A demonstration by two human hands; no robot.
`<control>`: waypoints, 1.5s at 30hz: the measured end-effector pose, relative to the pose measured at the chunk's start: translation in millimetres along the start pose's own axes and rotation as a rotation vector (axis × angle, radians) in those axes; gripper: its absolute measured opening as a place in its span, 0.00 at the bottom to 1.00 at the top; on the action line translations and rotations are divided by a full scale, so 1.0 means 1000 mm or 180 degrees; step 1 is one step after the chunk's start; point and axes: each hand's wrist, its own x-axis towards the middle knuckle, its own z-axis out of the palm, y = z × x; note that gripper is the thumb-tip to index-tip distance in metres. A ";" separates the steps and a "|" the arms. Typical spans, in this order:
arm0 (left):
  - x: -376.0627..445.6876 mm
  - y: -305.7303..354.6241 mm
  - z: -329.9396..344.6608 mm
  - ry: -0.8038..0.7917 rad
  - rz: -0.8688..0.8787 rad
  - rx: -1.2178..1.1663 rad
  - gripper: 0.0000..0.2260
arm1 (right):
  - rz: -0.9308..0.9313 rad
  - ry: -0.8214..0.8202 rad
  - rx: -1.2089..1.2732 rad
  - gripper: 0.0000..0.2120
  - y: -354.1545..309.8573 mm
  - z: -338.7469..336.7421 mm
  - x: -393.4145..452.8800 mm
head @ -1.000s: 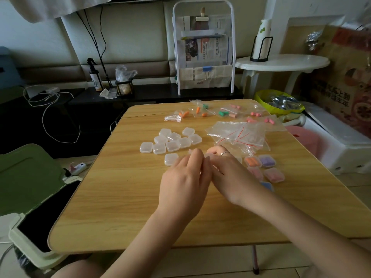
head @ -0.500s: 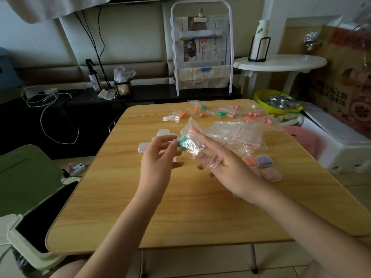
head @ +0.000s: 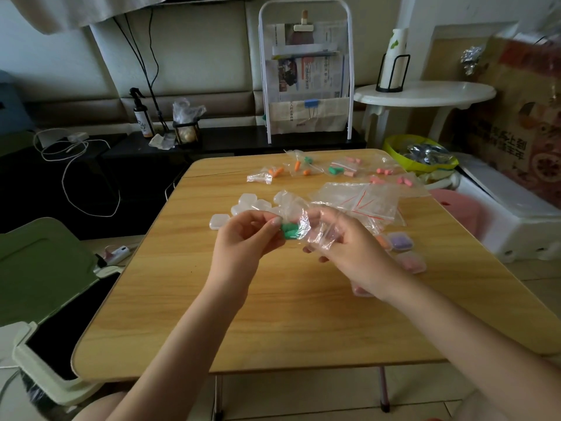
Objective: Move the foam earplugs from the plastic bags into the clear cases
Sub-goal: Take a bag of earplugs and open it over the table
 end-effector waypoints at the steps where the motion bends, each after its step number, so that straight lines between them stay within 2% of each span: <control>1: 0.000 0.000 0.000 0.0007 0.0028 0.0020 0.03 | 0.0003 -0.0020 -0.0068 0.12 0.000 0.000 0.000; 5: -0.004 0.000 0.001 0.0182 0.0287 0.0318 0.05 | 0.0032 -0.0170 -0.0281 0.13 0.000 0.003 -0.002; 10: -0.005 -0.001 0.004 0.0360 0.0406 0.0457 0.07 | -0.0101 -0.0070 -0.0507 0.10 0.000 0.005 -0.002; 14: -0.010 -0.005 0.007 0.0672 0.0942 0.1358 0.09 | -0.0107 -0.0098 -0.0511 0.14 0.001 0.011 -0.004; 18: -0.015 -0.010 0.013 0.0742 0.1111 0.1617 0.11 | -0.0030 -0.0091 -0.0449 0.12 0.005 0.017 -0.003; 21: -0.013 -0.011 0.014 0.0816 0.1032 0.1416 0.09 | -0.0096 0.0051 -0.0581 0.09 0.004 0.016 -0.003; 29: -0.012 -0.008 0.015 0.0826 0.0732 0.1158 0.05 | -0.0602 0.0350 -0.1517 0.12 0.009 0.016 -0.003; 32: -0.009 -0.007 0.014 0.0788 0.0266 0.0450 0.06 | -0.0875 0.0553 -0.1812 0.13 0.011 0.016 -0.003; 35: -0.004 -0.006 0.012 0.0586 -0.0378 -0.0593 0.05 | -0.0888 0.0669 -0.1775 0.16 0.013 0.013 -0.001; 38: -0.002 -0.008 0.008 0.0372 -0.0742 -0.1217 0.05 | -0.0742 0.0630 -0.1731 0.19 0.013 0.012 -0.001; 42: -0.003 -0.009 0.007 0.0268 -0.0997 -0.1479 0.07 | -0.0736 0.0547 -0.1452 0.12 0.011 0.013 0.000; 45: -0.003 -0.012 0.007 0.0291 -0.0929 -0.1336 0.05 | -0.0671 0.0381 -0.1440 0.11 0.011 0.013 0.000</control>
